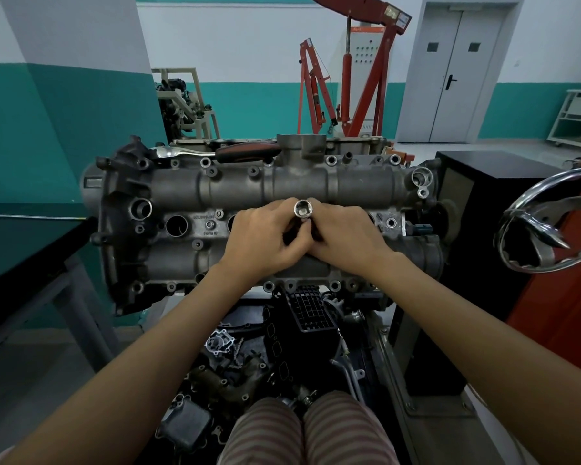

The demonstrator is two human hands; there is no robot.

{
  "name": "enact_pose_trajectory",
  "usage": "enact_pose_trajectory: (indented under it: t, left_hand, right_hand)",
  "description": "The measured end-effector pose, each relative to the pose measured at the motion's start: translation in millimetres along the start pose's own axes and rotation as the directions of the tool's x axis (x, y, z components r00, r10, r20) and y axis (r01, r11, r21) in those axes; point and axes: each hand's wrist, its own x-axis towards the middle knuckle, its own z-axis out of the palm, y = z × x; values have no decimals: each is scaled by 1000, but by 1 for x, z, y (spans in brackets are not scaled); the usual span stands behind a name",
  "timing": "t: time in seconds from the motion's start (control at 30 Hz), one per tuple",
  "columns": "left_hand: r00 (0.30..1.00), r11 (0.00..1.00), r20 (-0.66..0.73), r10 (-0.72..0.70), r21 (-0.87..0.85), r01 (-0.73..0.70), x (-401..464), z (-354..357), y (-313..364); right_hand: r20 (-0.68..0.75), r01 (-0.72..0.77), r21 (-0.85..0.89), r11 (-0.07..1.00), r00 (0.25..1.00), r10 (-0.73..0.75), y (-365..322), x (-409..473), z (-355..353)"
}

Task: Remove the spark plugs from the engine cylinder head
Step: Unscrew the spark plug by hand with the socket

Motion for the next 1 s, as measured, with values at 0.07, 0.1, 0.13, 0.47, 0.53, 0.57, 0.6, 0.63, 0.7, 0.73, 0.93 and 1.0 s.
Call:
enact_pose_trajectory:
  t: [0.07,0.1,0.13,0.47,0.53,0.57,0.6,0.63,0.7,0.73,0.93,1.0]
  left_hand:
    - [1000,1000,15,-13,23,13,1,0,1]
    - [999,999,16,-28,36,27,1,1,2]
    - [999,998,16,-42,47,41,1,1,2]
    - [998,997,-5,-58,60,58,-1,4,-5]
    - [998,997,-9,-68,47,68,-1,4,-5]
    - [998,997,-13,-68,42,68,-1,4,-5]
    - [998,997,-16,-63,36,64,-1,4,-4]
    - [998,998,-17,-58,28,59,-1,3,-3]
    - [999,999,-3,-54,5,54,1,1,1]
    - [999,999,7,-53,-2,53,1,0,3]
    - [998,997,34,-46,65,43,-1,2,2]
    - [999,997,12,-36,73,35,-1,3,0]
  right_hand:
    - [5,-7,2,1000,1000,7,0,0,0]
    - [7,-10,1,1000,1000,10,0,0,1]
    - [7,-13,-1,1000,1000,13,0,0,1]
    - [28,-69,-42,997,997,70,-2,0,-2]
    - [27,-62,-58,996,998,63,-1,1,0]
    - [29,-52,-64,997,998,54,-1,1,0]
    - [31,-40,-70,997,999,42,-1,2,1]
    - [30,-26,-74,997,999,28,0,1,1]
    - [14,-6,-68,998,1000,7,-1,1,1]
    - [2,-6,-54,999,1000,7,-1,1,1]
    - [-25,-48,-12,999,999,48,-2,0,2]
    - [-21,-57,-28,998,998,56,-1,0,1]
